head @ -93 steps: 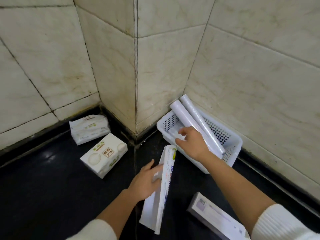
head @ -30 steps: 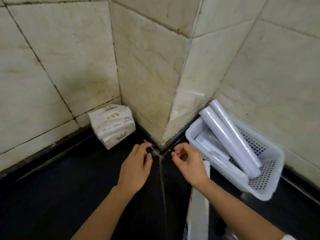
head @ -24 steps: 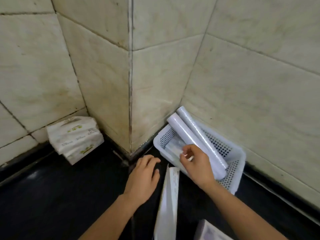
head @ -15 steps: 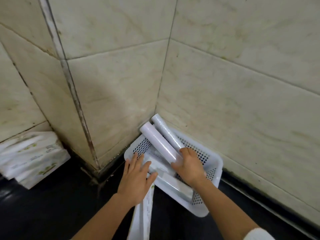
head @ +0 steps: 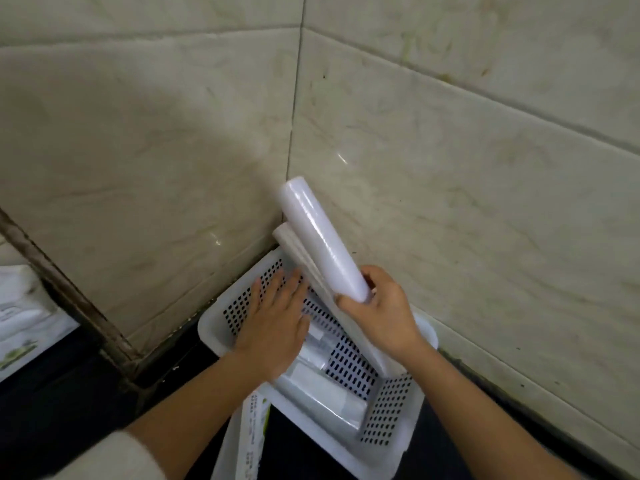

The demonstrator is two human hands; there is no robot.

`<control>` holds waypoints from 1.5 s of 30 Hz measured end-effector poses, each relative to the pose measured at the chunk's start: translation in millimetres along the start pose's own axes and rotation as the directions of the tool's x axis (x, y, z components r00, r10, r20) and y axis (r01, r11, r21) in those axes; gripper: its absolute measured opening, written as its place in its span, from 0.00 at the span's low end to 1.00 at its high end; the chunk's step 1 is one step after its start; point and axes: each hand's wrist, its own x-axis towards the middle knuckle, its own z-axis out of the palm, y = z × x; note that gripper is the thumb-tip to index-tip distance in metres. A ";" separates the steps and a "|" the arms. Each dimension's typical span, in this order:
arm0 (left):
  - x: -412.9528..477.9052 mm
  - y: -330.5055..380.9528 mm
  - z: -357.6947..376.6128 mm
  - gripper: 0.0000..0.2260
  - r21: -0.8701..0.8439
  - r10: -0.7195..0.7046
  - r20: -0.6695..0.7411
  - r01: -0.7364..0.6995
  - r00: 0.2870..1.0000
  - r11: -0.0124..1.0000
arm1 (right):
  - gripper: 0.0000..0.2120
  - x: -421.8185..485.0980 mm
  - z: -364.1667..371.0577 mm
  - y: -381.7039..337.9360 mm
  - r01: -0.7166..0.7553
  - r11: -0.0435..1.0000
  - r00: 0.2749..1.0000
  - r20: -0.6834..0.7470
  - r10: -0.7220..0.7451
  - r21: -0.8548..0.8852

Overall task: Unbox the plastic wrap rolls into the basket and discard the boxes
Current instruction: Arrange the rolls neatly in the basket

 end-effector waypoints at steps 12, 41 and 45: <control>12.3 -13.2 0.0 0.19 0.157 0.095 -0.271 -0.053 0.958 0.986 | 0.23 4.8 11.1 33.9 -0.032 0.972 0.993 0.104 0.058 -0.232; 2.0 -21.7 -16.9 0.16 -0.240 0.070 -0.118 -0.097 0.991 0.966 | 0.08 -47.0 5.1 27.8 0.079 0.712 0.949 0.271 0.159 -0.697; -0.3 -29.4 -14.3 0.06 -0.390 0.033 -0.016 -0.037 0.999 0.920 | 0.09 -50.6 4.6 19.5 -0.011 0.923 0.881 0.433 0.191 -0.384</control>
